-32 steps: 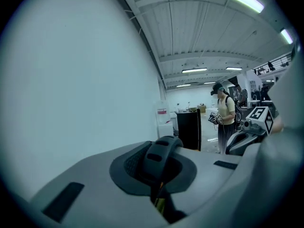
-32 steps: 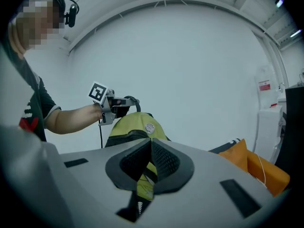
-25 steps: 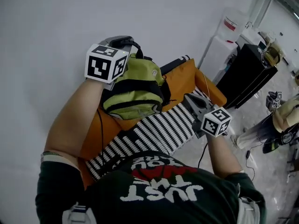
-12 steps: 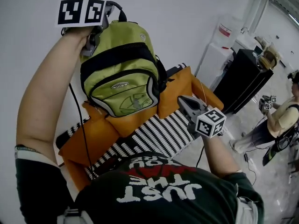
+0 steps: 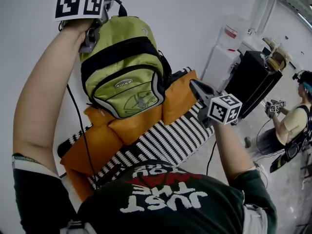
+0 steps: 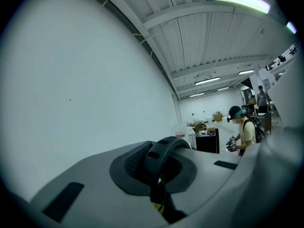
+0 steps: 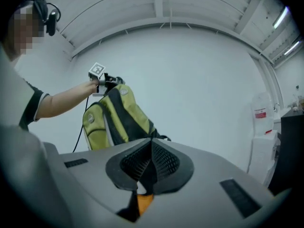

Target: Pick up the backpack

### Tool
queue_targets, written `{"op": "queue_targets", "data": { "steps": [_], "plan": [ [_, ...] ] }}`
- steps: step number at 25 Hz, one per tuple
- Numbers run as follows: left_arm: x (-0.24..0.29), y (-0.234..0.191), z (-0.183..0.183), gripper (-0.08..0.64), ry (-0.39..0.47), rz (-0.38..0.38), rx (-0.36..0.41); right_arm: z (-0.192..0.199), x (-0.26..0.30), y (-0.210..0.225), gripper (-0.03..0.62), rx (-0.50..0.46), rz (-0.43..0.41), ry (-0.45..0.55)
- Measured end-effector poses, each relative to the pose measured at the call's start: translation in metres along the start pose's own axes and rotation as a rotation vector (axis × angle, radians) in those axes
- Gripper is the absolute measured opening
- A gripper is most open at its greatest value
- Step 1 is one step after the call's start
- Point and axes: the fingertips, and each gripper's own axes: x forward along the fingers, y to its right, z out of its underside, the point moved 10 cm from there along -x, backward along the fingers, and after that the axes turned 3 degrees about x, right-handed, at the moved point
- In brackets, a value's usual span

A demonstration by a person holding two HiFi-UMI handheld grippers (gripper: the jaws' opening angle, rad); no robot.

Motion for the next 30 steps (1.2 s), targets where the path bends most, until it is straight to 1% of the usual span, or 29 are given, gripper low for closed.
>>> {"op": "queue_targets", "data": {
  "steps": [2,4,6,8,10,12,15,17,21,25,30],
  "plan": [
    [0.003,0.003,0.013,0.008,-0.008,-0.002,0.005,-0.032,0.000,0.009,0.028,-0.019,0.026,0.044],
    [0.010,0.006,0.019,0.008,-0.011,-0.006,0.016,-0.073,0.000,0.019,0.028,-0.058,0.050,0.092],
    [0.014,0.008,0.021,0.008,-0.008,-0.014,0.028,-0.115,-0.002,0.024,0.028,-0.088,0.066,0.140],
    [0.015,0.009,0.021,0.008,-0.005,-0.021,0.033,-0.152,-0.005,0.025,0.028,-0.098,0.076,0.182],
    [0.014,0.008,0.021,0.008,-0.003,-0.023,0.033,-0.180,-0.006,0.023,0.028,-0.112,0.083,0.204],
    [0.013,0.007,0.022,0.008,-0.001,-0.020,0.028,-0.198,-0.005,0.021,0.028,-0.128,0.087,0.214],
    [0.011,0.002,0.022,0.008,0.003,-0.014,0.013,-0.214,0.000,0.013,0.028,-0.153,0.094,0.211],
    [0.010,-0.002,0.023,0.008,0.005,-0.010,0.002,-0.219,0.006,0.008,0.028,-0.151,0.088,0.204],
    [0.009,-0.005,0.025,0.008,0.008,-0.008,-0.006,-0.220,0.014,0.003,0.026,-0.134,0.069,0.194],
    [0.014,-0.001,0.026,0.008,0.005,-0.011,-0.001,-0.219,0.016,0.007,0.026,-0.113,0.051,0.196],
    [0.017,0.001,0.028,0.008,0.001,-0.017,0.006,-0.220,0.016,0.011,0.026,-0.113,0.051,0.195]
  ]
}}
